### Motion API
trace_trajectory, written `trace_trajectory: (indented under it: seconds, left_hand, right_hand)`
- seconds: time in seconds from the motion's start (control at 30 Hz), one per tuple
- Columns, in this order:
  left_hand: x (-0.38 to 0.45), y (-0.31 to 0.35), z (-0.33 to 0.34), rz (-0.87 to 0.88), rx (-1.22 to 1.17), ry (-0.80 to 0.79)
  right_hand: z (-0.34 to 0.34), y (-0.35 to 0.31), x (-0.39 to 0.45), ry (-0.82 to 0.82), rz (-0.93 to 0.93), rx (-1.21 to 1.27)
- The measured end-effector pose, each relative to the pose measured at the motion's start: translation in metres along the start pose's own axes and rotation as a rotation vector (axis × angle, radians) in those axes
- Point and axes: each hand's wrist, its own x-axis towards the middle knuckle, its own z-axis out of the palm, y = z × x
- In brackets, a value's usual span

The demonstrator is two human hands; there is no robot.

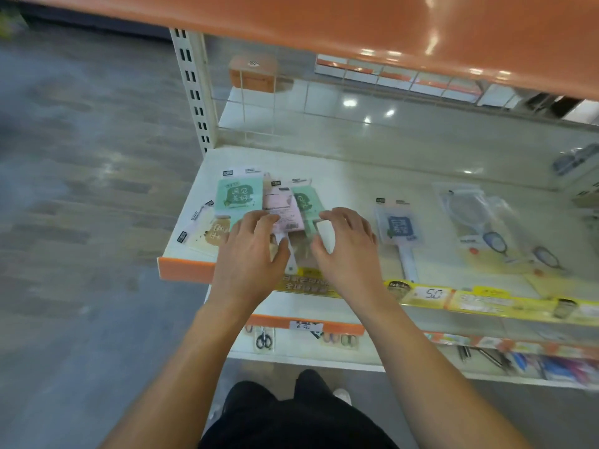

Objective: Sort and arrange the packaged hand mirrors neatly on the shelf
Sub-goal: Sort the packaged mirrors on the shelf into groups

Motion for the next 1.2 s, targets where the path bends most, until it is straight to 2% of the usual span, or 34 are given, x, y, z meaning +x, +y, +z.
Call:
trace_trajectory:
  seconds: [0.33, 0.5, 0.93, 1.2]
  left_hand:
    - [0.005, 0.062, 0.032, 0.086, 0.006, -0.071]
    - [0.003, 0.1, 0.056, 0.111, 0.02, -0.092]
    - [-0.006, 0.185, 0.099, 0.059, 0.05, -0.113]
    - [-0.015, 0.197, 0.108, 0.02, 0.079, -0.099]
  right_hand:
    - [-0.031, 0.062, -0.012, -0.047, 0.112, 0.011]
    - [-0.056, 0.098, -0.014, 0.004, 0.15, 0.053]
    - [-0.097, 0.189, -0.023, -0.041, 0.095, 0.129]
    - [-0.101, 0.201, -0.025, -0.13, 0.05, 0.121]
